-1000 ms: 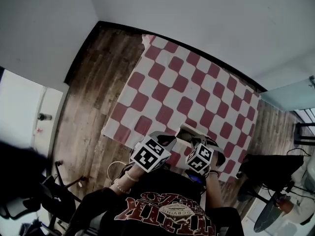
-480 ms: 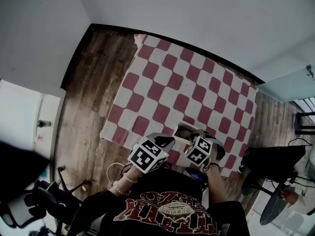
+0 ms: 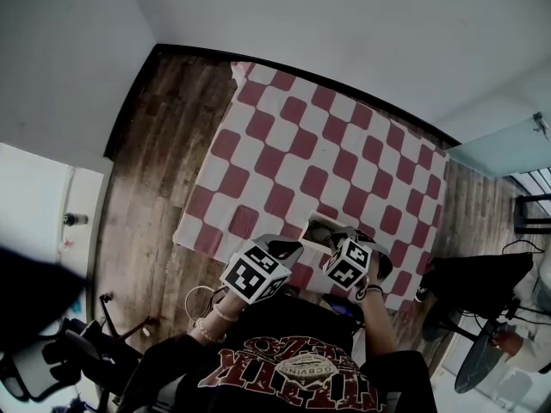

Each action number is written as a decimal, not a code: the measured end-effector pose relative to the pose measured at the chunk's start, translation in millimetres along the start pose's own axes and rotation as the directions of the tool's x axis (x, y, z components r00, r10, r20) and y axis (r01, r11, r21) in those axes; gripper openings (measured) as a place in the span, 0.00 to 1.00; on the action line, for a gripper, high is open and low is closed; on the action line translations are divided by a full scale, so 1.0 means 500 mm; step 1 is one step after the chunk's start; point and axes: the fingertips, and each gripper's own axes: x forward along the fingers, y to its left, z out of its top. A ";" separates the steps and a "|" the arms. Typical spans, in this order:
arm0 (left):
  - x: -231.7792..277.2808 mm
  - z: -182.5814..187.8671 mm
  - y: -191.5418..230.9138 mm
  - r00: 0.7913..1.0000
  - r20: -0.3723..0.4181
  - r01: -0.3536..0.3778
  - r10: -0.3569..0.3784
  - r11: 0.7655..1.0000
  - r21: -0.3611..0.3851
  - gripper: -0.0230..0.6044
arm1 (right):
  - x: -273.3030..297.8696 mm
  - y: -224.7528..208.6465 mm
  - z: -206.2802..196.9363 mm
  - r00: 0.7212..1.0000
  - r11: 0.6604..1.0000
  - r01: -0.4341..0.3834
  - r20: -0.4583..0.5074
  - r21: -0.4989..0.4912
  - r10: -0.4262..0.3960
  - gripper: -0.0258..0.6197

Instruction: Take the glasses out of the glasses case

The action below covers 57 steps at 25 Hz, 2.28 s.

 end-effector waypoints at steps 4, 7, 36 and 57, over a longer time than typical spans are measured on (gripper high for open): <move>0.001 0.000 -0.001 1.000 -0.003 0.005 -0.005 1.000 0.004 0.05 | -0.005 0.001 0.000 1.000 1.000 0.019 0.022 -0.004 -0.019 0.08; -0.001 0.002 0.000 1.000 -0.004 0.005 -0.005 1.000 0.006 0.05 | -0.011 -0.001 0.000 0.999 0.999 0.029 0.022 -0.016 -0.029 0.08; 0.021 -0.021 -0.012 0.997 -0.071 0.016 -0.013 0.999 0.050 0.05 | -0.082 -0.008 0.012 0.995 0.997 0.074 0.072 0.011 -0.075 0.08; 0.055 -0.042 -0.030 0.990 -0.137 0.045 -0.030 0.993 0.105 0.05 | -0.183 0.003 0.010 0.988 0.992 0.123 0.096 0.012 -0.124 0.08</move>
